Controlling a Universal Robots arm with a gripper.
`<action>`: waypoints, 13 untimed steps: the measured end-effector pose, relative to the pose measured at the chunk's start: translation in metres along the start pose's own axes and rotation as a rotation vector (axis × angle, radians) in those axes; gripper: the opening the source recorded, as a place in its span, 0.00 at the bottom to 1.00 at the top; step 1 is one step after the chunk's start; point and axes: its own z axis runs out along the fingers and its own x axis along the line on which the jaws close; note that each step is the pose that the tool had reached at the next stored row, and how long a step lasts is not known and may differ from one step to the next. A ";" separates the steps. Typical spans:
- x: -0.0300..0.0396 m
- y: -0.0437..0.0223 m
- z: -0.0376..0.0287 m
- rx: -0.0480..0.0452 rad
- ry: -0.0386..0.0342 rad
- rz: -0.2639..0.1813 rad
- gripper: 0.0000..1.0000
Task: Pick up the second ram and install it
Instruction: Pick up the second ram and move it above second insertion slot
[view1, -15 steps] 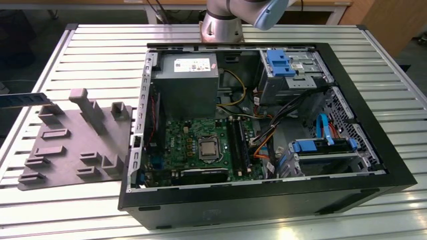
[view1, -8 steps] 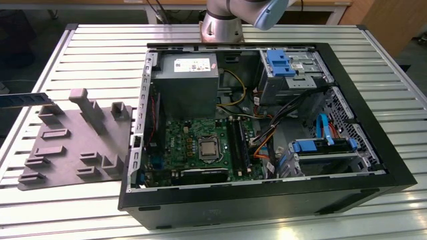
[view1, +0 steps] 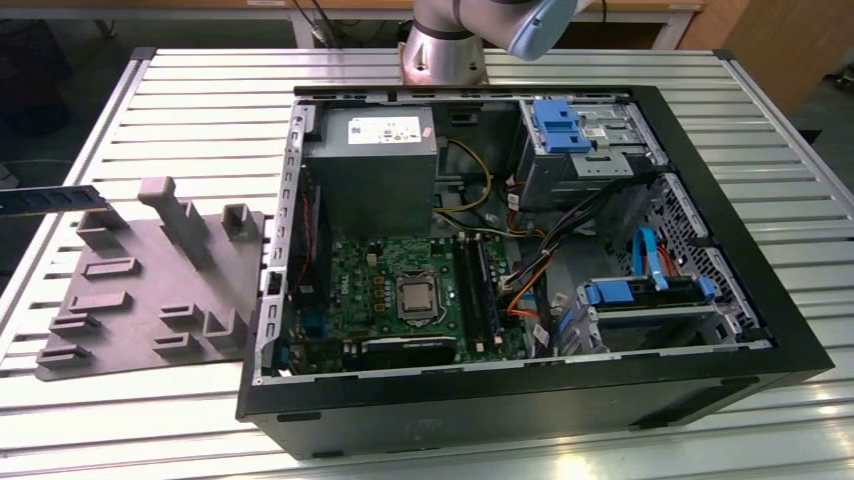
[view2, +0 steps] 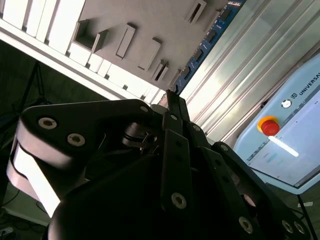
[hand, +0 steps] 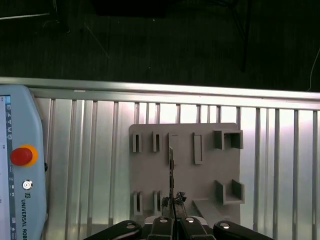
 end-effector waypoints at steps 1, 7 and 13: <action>0.0000 -0.0003 -0.0001 -0.0001 0.0001 0.000 0.12; 0.0000 -0.0020 -0.0001 -0.0001 0.0001 0.000 0.12; 0.0001 -0.0040 -0.0001 0.0000 0.0000 0.000 0.12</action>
